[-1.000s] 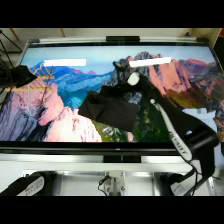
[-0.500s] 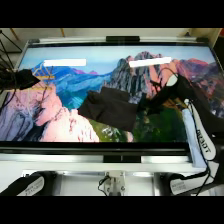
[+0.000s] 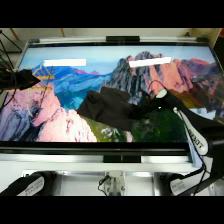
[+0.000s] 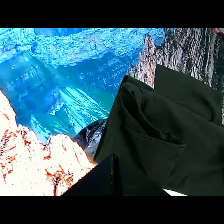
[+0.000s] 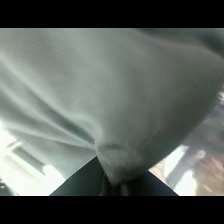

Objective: Fold the shirts.

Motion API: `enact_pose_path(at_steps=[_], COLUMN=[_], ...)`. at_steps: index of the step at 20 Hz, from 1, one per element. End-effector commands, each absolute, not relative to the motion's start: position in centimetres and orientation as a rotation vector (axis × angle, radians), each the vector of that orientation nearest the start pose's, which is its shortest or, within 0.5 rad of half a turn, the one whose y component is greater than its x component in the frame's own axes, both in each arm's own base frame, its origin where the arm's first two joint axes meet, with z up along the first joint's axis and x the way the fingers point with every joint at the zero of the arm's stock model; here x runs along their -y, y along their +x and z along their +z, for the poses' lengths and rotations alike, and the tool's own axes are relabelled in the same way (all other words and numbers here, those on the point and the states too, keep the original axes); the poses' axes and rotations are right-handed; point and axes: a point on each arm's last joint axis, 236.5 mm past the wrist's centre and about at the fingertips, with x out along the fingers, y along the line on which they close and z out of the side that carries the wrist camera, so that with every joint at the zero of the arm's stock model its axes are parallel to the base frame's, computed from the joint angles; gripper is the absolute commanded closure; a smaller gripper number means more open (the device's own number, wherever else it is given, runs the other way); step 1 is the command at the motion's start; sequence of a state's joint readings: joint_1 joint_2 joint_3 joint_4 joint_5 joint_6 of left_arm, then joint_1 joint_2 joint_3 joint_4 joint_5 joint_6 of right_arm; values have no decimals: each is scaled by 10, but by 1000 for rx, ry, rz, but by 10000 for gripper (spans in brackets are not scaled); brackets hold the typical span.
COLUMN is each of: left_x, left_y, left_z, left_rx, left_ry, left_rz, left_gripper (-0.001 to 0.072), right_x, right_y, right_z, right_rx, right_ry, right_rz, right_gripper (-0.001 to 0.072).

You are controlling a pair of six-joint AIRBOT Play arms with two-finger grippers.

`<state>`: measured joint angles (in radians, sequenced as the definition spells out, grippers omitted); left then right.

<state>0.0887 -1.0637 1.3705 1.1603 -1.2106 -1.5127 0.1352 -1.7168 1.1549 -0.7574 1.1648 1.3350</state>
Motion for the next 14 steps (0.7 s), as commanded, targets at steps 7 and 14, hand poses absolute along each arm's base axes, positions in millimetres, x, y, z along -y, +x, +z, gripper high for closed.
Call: enact_pose_path(at_steps=[7,14], left_x=[54,54], left_y=[393,393], left_z=[186,186], left_rx=[-868,-867], left_ry=[-294,-294], left_rz=[-235,-235], left_gripper=[675,675], right_x=[-135,50], right_y=[455,425], right_z=[126,197], right_rx=[-1093,-979], right_ry=[624,593], right_rz=[613,197], right_gripper=[653,653])
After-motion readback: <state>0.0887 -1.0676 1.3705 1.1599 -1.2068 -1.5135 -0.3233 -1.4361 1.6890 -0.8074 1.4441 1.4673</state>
